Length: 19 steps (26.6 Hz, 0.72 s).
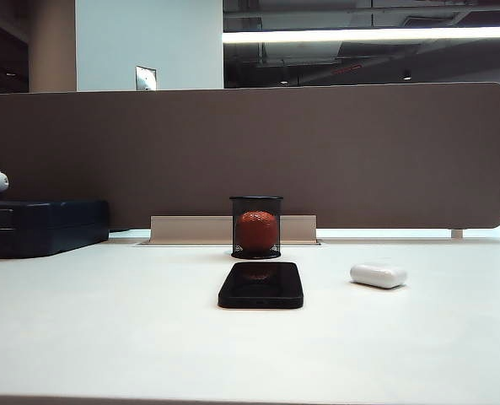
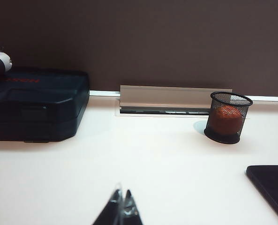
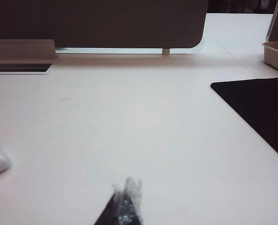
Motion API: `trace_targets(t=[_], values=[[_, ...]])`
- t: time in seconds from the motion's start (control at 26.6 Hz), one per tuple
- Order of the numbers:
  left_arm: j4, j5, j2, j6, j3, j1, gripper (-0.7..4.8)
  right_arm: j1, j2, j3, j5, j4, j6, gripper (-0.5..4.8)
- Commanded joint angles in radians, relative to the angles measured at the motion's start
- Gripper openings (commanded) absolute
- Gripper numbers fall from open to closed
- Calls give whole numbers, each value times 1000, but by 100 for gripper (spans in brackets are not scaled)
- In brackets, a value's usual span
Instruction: Find the wireless headphone case on the desktop and place it on the left side of the phone.
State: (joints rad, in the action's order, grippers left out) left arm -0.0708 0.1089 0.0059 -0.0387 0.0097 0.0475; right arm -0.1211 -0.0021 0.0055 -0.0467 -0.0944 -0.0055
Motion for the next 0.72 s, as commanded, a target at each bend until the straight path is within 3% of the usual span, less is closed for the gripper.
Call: trace_targets(t=[0.04,0.49,0.72], values=[[-13,3,1,4,2,2,-5,0,-1,1,3,17,-2,-1],[-19,42,1,2,5,2,-5,0,-1,1,0,18,11,-1],[-36,232,0,1,5,2,-5,0,-1,3,0,21,19,-1]])
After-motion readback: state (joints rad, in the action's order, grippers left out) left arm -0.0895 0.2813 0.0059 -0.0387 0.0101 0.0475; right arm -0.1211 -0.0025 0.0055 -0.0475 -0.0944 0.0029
